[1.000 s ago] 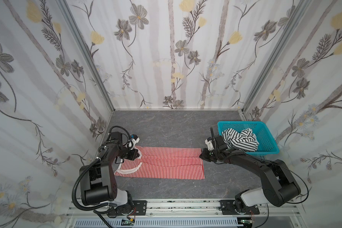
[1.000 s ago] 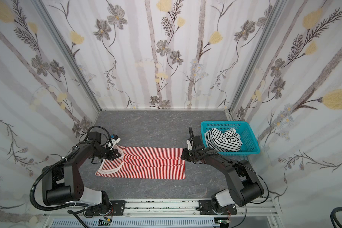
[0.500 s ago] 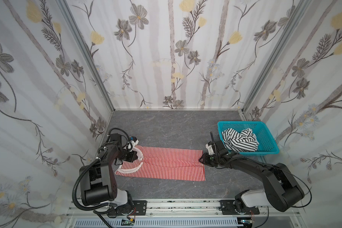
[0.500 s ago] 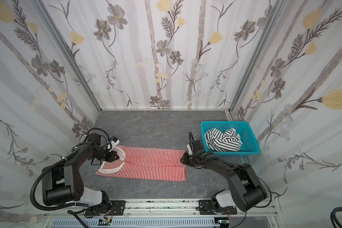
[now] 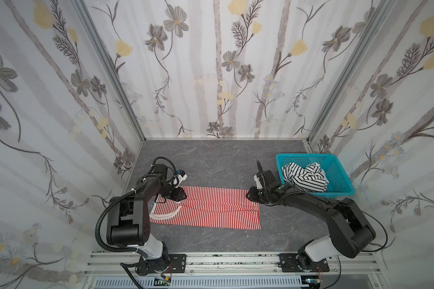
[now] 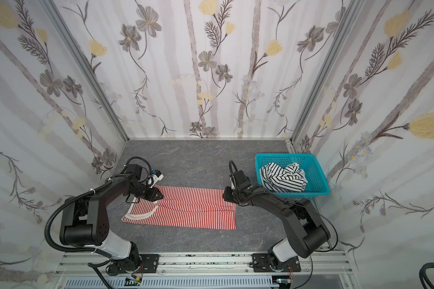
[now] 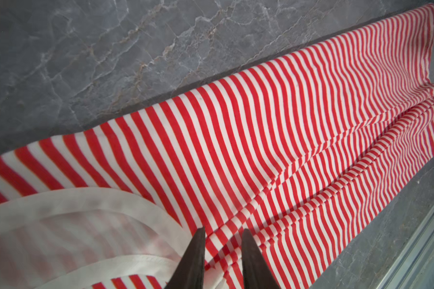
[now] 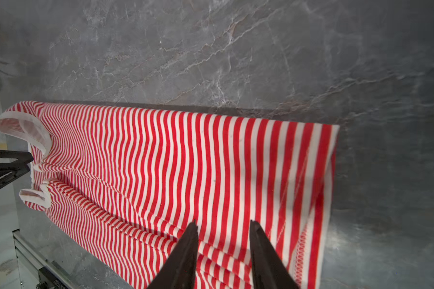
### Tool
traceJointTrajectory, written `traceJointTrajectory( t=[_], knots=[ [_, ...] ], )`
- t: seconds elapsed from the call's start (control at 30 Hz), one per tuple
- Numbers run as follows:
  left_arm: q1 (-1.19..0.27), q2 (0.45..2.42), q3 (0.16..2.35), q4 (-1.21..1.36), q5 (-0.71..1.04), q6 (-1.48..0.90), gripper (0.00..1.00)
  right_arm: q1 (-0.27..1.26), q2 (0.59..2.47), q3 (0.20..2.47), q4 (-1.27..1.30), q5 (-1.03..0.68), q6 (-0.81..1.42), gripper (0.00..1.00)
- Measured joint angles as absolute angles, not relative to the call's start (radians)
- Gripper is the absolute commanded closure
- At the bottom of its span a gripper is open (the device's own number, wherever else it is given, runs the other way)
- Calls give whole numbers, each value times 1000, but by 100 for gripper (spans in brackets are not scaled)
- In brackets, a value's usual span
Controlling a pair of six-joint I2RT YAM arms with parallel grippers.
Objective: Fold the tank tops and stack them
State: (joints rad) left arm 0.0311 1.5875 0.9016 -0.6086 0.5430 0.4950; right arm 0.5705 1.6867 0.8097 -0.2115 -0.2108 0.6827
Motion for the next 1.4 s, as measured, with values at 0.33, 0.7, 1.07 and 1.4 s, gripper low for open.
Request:
traceJointTrajectory(
  t=[0.33, 0.7, 1.07, 1.4],
  knots=[
    [18, 1620, 846, -576, 411, 524, 77, 603, 1743, 750, -165, -203, 699, 66],
    [-52, 1906, 1201, -570, 345, 523, 77, 616, 1664, 643, -83, -202, 754, 66],
    [-228, 2259, 1748, -570, 172, 492, 77, 805, 1609, 684, -273, -67, 829, 66],
    [-236, 2093, 1757, -599, 165, 406, 59, 913, 1569, 870, -418, 16, 801, 60]
  ],
)
